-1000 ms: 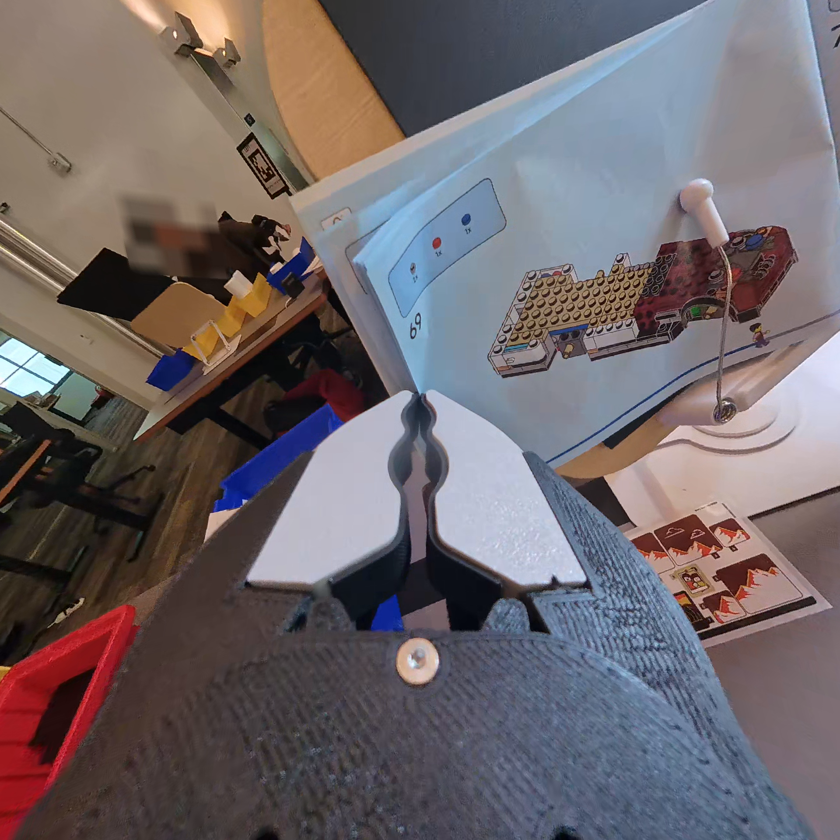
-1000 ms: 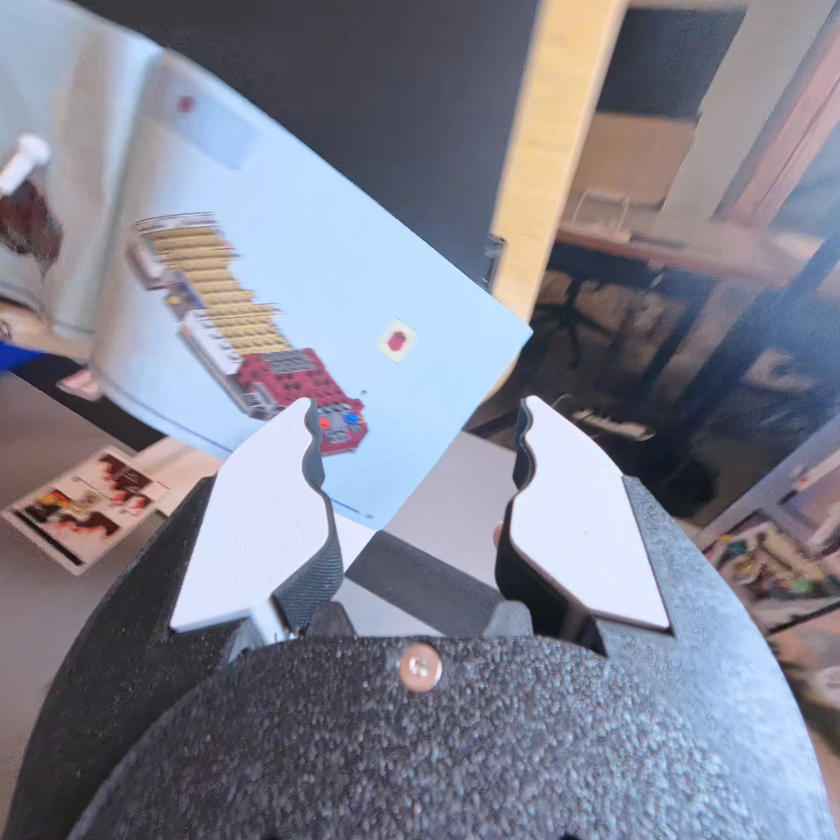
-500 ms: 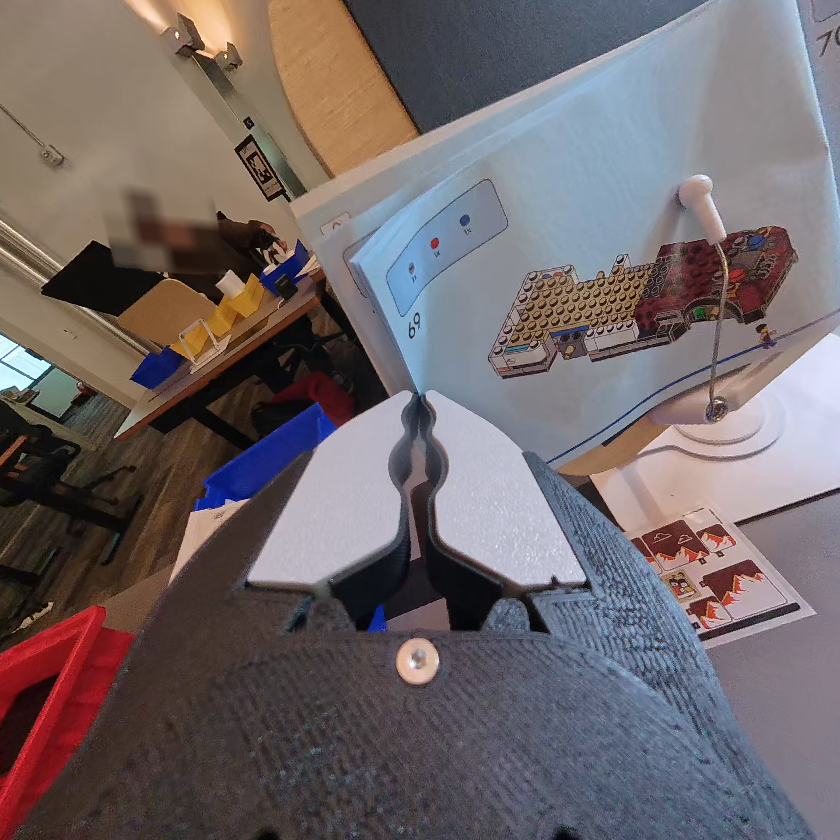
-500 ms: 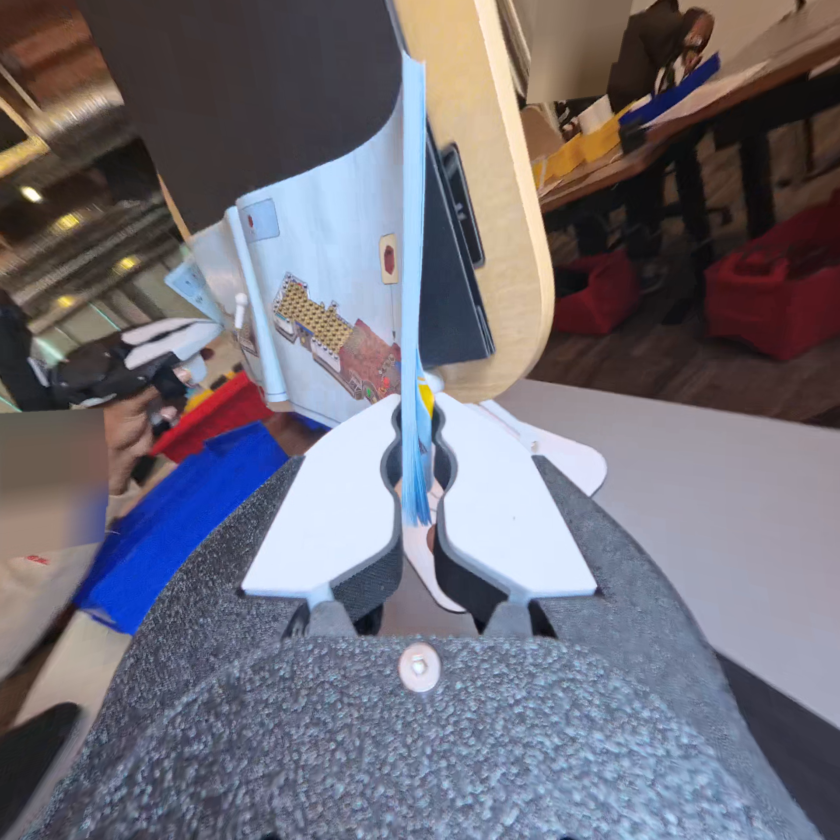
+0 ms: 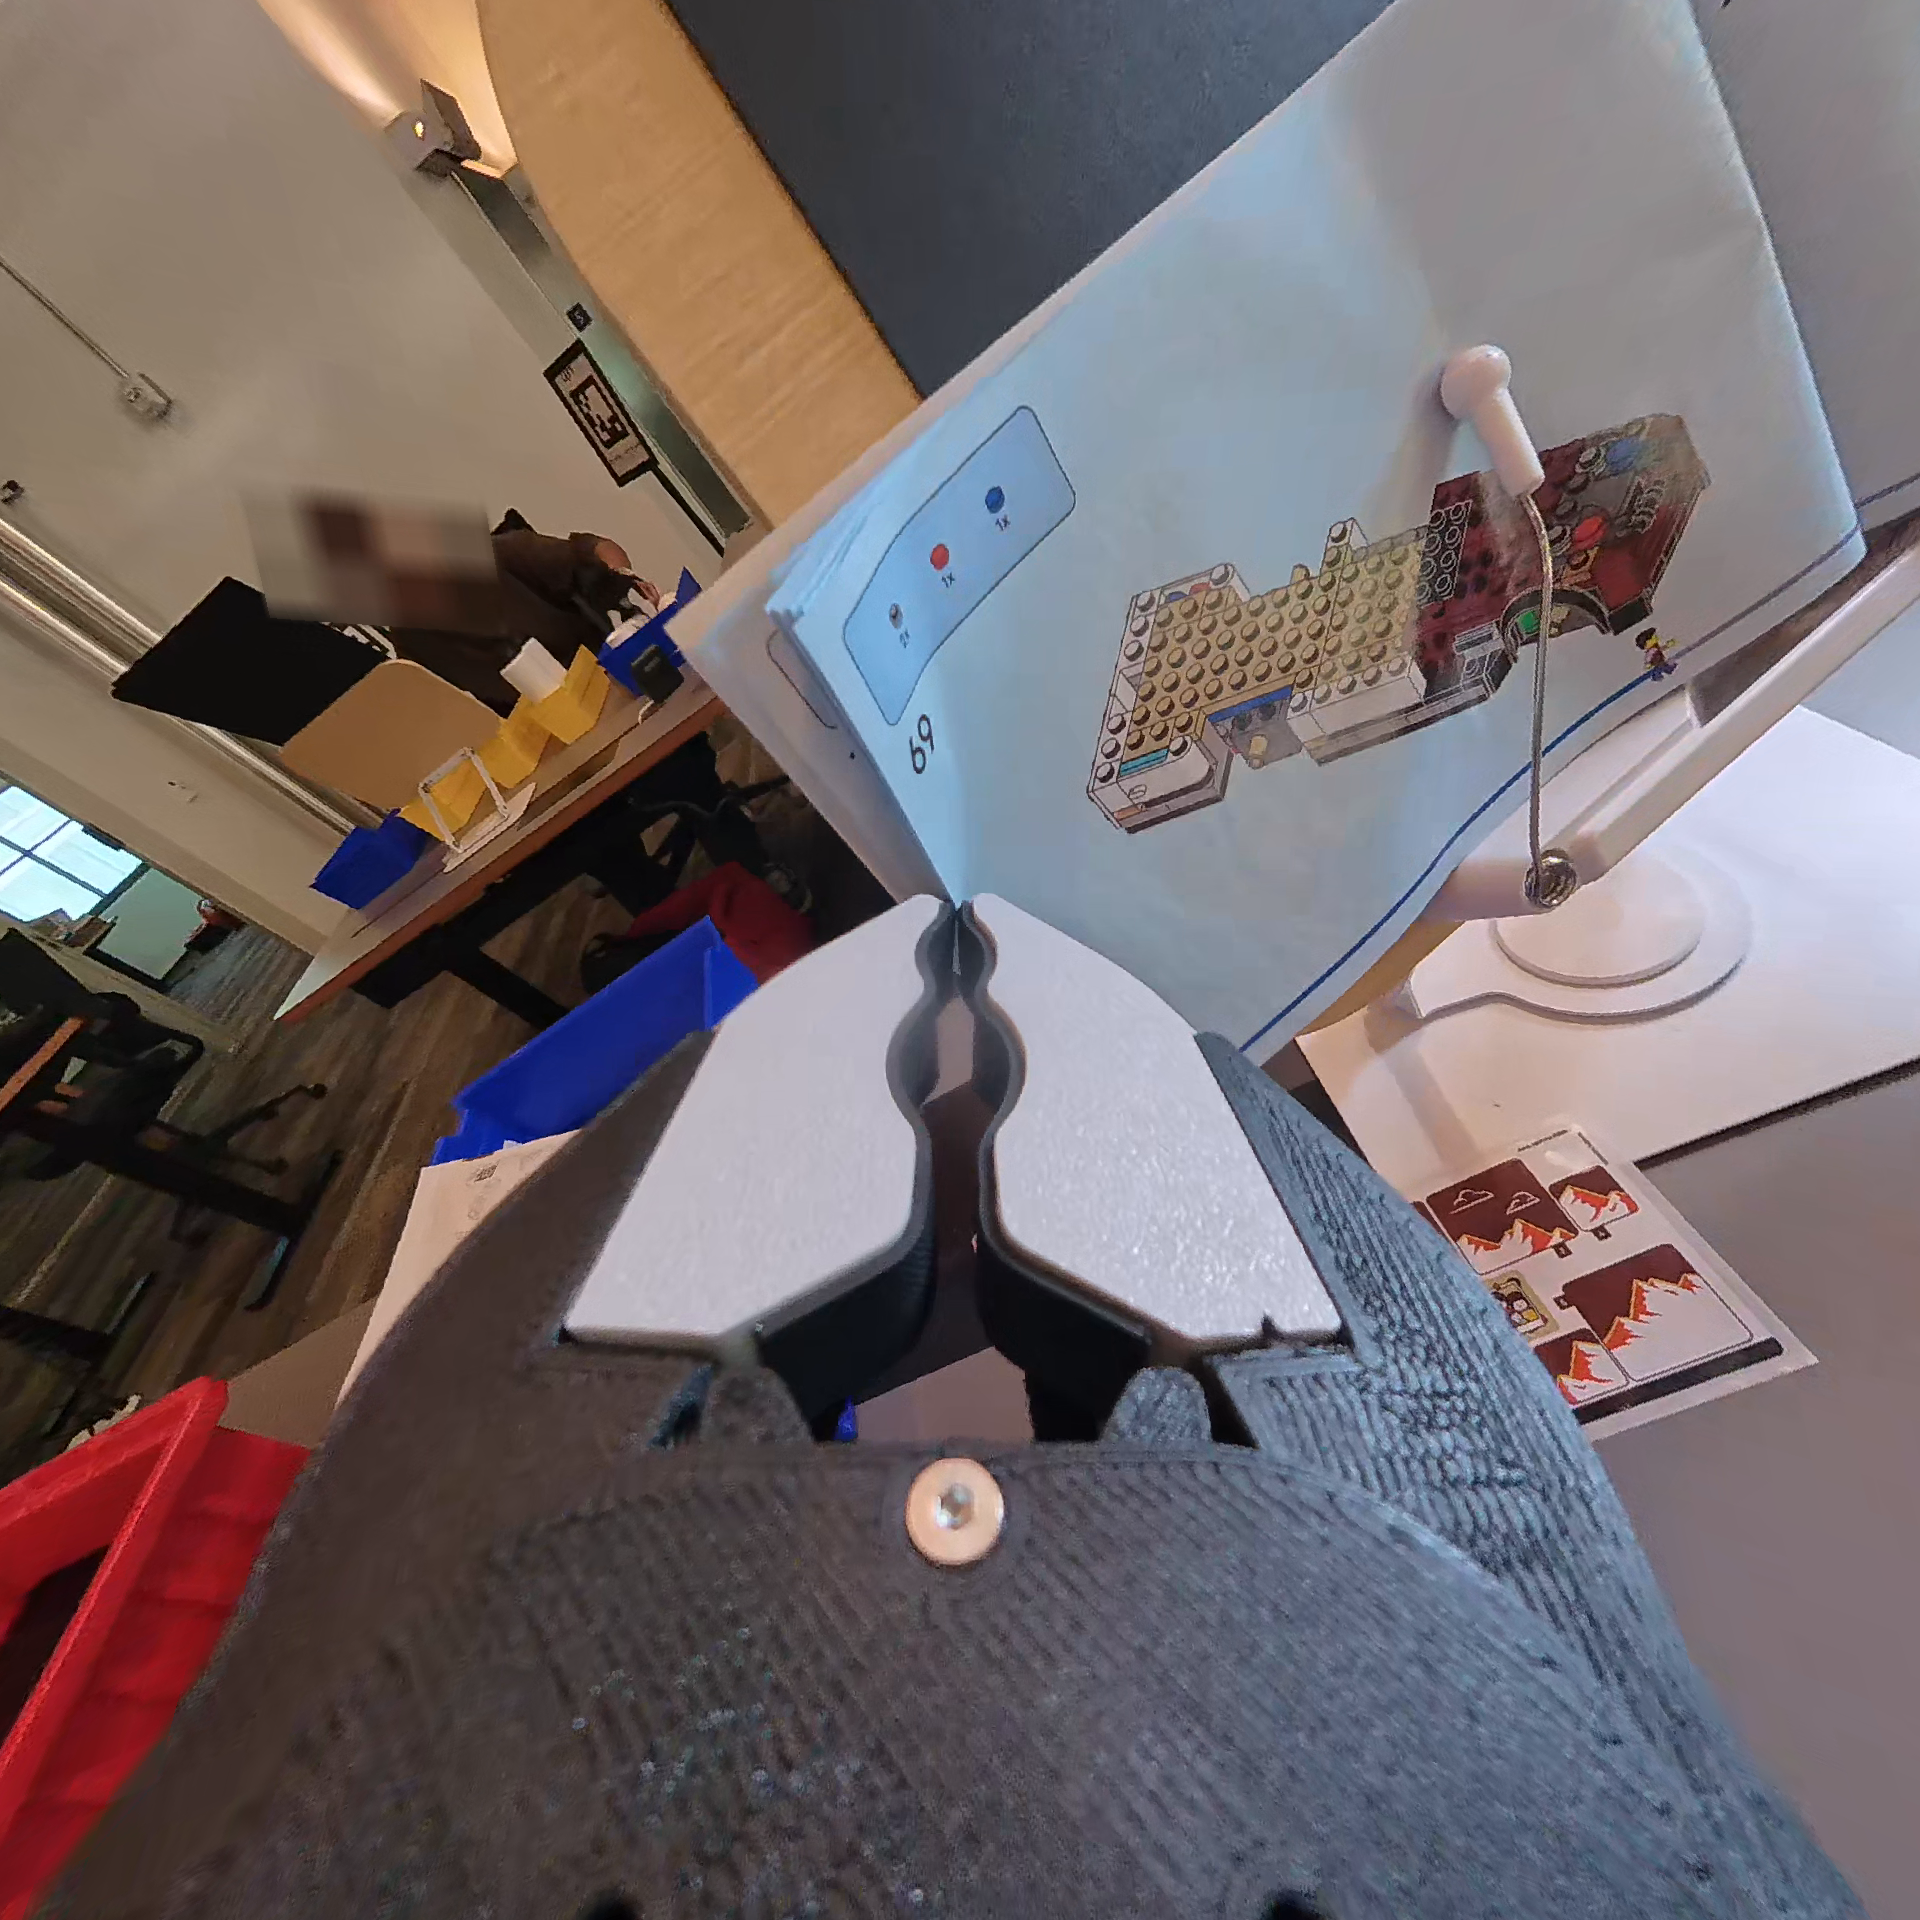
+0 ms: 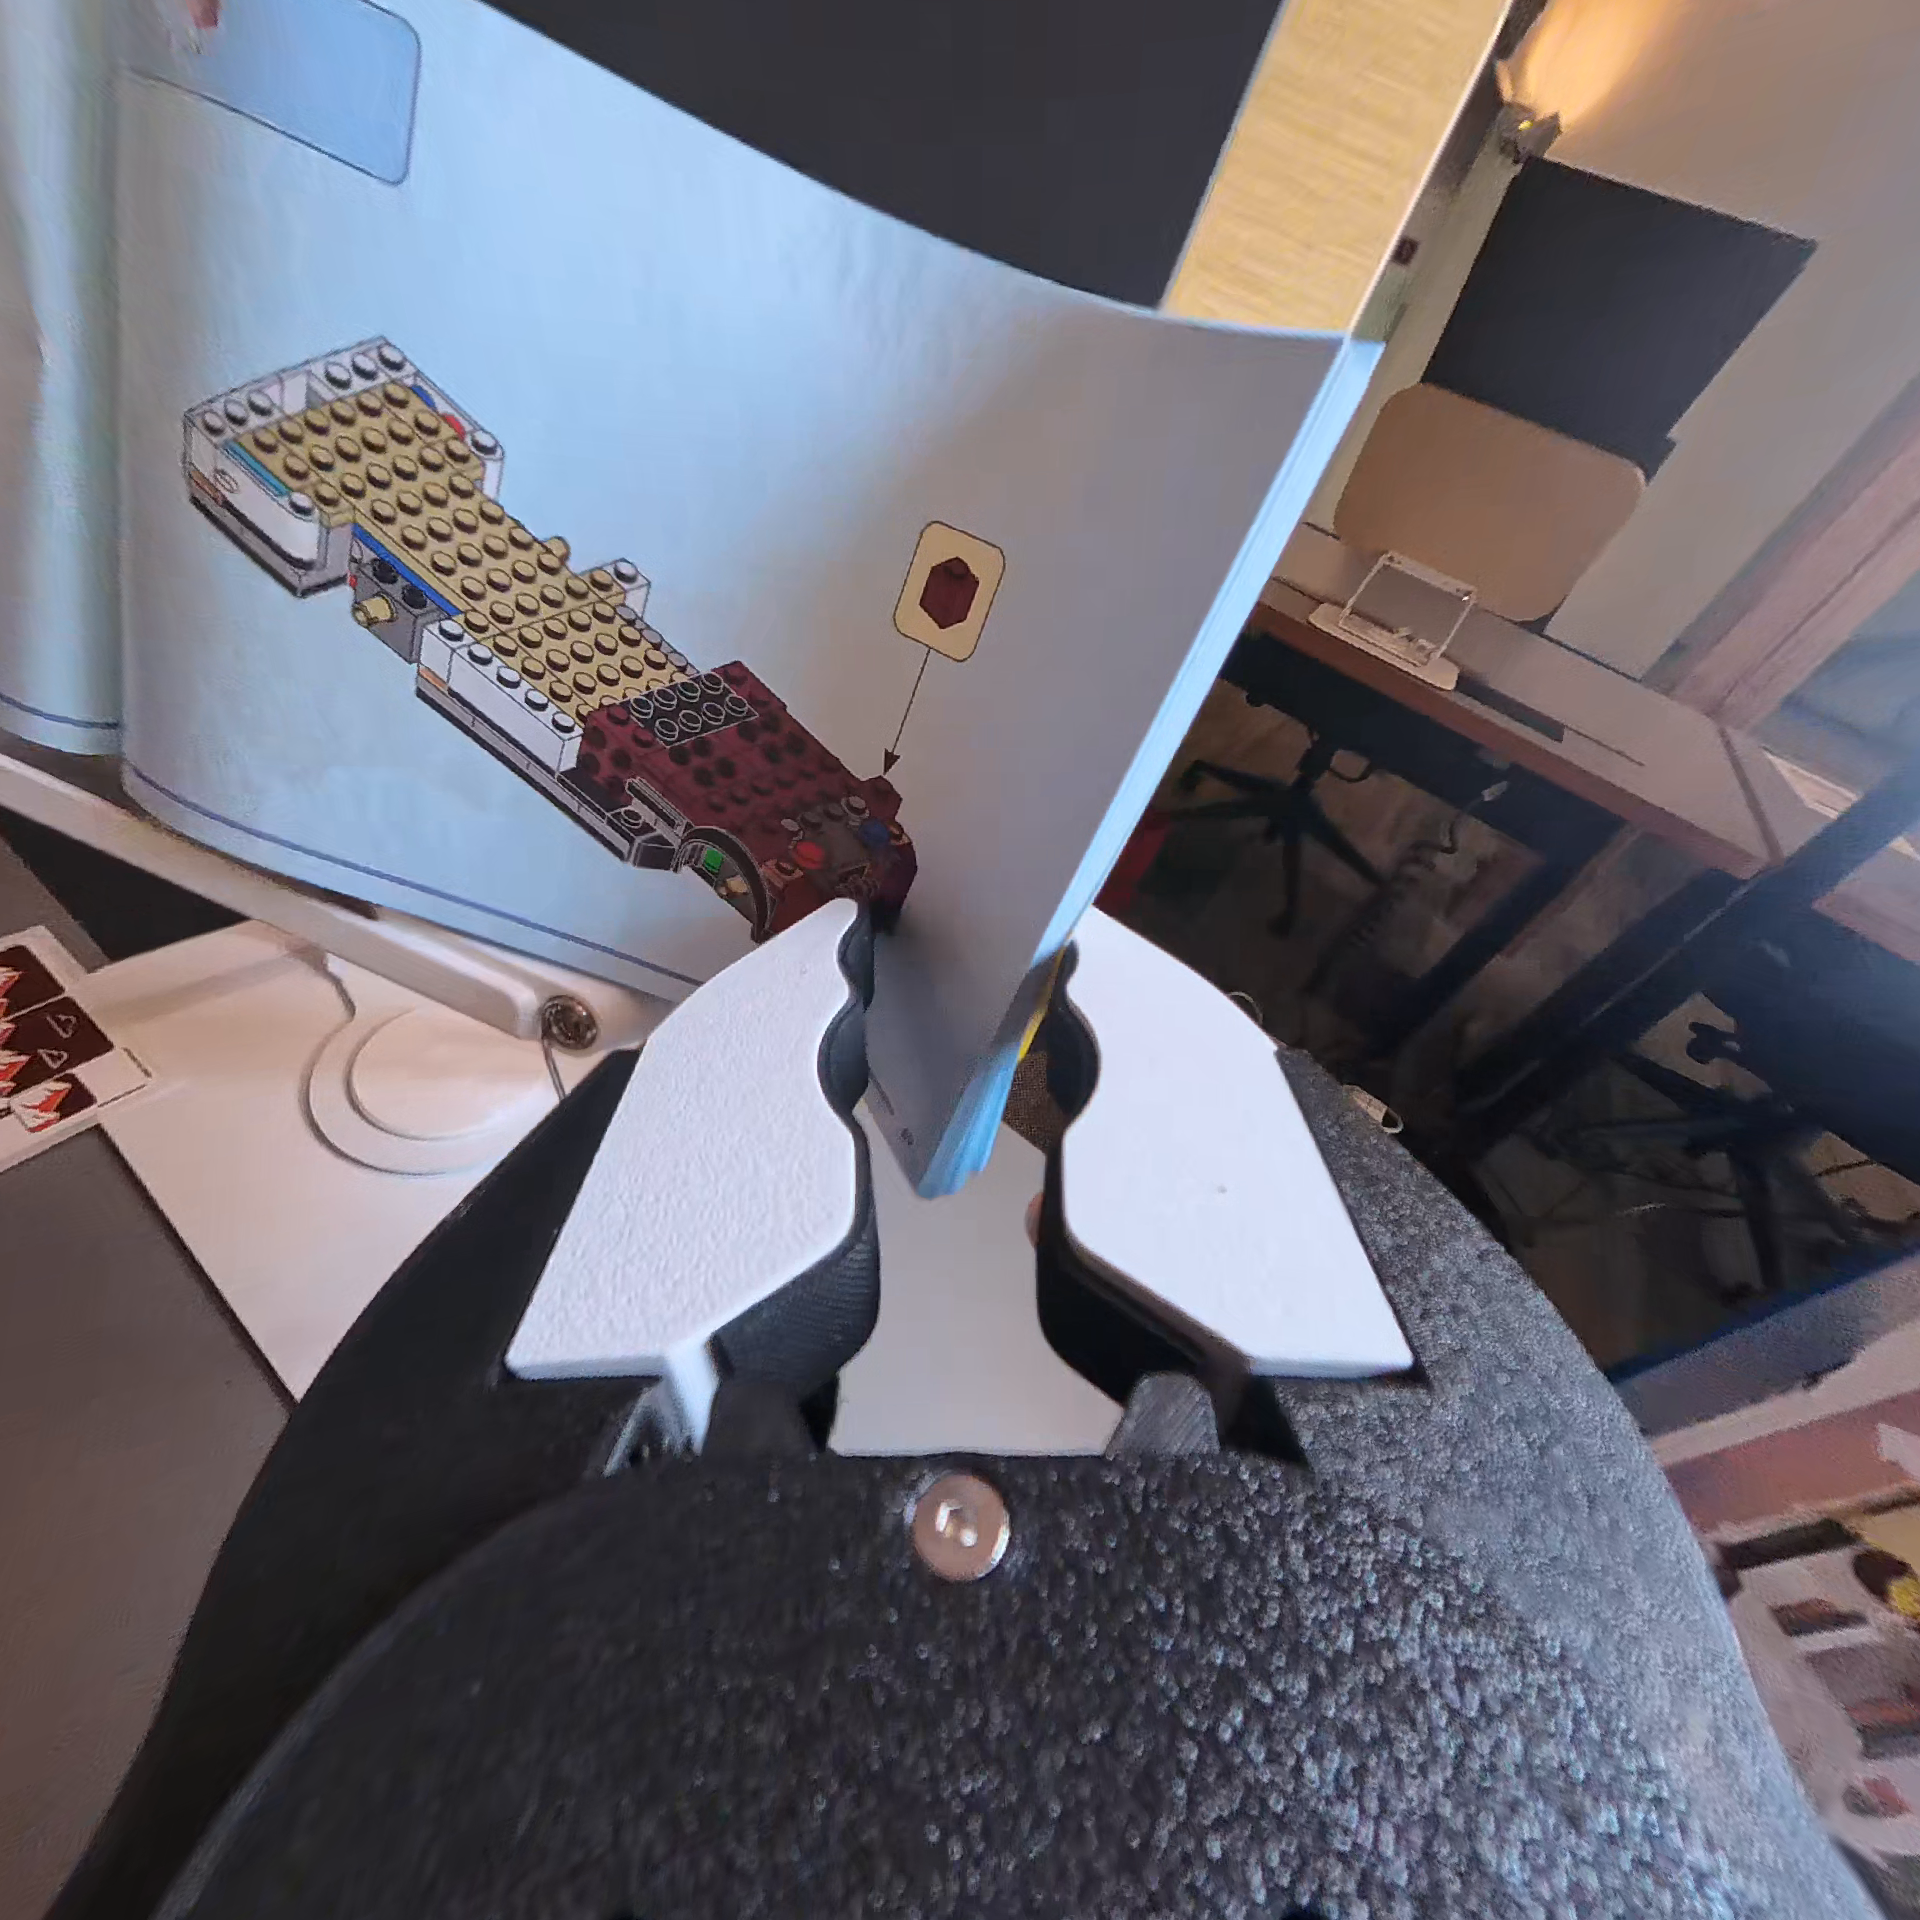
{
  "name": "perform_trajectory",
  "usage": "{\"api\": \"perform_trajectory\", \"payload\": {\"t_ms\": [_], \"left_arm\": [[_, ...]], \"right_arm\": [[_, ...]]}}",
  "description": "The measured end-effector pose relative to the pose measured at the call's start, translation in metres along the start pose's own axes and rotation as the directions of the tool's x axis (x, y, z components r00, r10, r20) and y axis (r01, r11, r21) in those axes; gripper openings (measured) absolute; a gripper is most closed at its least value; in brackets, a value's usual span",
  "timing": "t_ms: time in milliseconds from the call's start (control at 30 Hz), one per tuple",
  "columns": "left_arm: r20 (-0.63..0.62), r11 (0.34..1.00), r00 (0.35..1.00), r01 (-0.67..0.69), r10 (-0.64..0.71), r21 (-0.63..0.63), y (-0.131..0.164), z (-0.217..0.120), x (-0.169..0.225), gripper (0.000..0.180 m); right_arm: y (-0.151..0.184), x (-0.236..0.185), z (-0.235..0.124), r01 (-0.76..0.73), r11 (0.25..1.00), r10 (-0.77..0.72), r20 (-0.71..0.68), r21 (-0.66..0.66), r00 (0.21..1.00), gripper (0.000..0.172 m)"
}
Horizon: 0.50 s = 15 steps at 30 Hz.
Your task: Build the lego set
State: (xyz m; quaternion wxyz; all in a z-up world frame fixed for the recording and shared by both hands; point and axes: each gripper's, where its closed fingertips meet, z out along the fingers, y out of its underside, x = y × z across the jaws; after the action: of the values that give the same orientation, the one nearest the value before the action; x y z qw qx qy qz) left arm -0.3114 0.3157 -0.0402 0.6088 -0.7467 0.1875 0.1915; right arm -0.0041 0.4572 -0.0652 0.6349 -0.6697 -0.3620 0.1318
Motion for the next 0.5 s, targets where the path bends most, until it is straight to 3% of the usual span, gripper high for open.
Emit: {"api": "perform_trajectory", "payload": {"t_ms": [100, 267, 500], "left_arm": [[-0.001, 1.000, 1.000, -0.004, 0.004, -0.004, -0.001, 0.000, -0.001, 0.002], [-0.021, 0.998, 0.998, 0.059, -0.059, -0.007, -0.001, -0.005, -0.004, 0.007], [0.026, 0.989, 0.991, 0.128, -0.130, 0.079, -0.018, -0.027, -0.019, 0.015]], "right_arm": [[0.005, 0.006, -0.003, -0.075, 0.997, 0.076, -0.033, 0.019, 0.997, 0.044], [0.007, 0.018, -0.008, -0.148, 0.989, 0.148, -0.038, -0.002, 0.988, 0.050], [0.002, 0.016, -0.003, -0.257, 0.966, 0.258, 0.138, -0.022, 0.956, 0.076]]}}
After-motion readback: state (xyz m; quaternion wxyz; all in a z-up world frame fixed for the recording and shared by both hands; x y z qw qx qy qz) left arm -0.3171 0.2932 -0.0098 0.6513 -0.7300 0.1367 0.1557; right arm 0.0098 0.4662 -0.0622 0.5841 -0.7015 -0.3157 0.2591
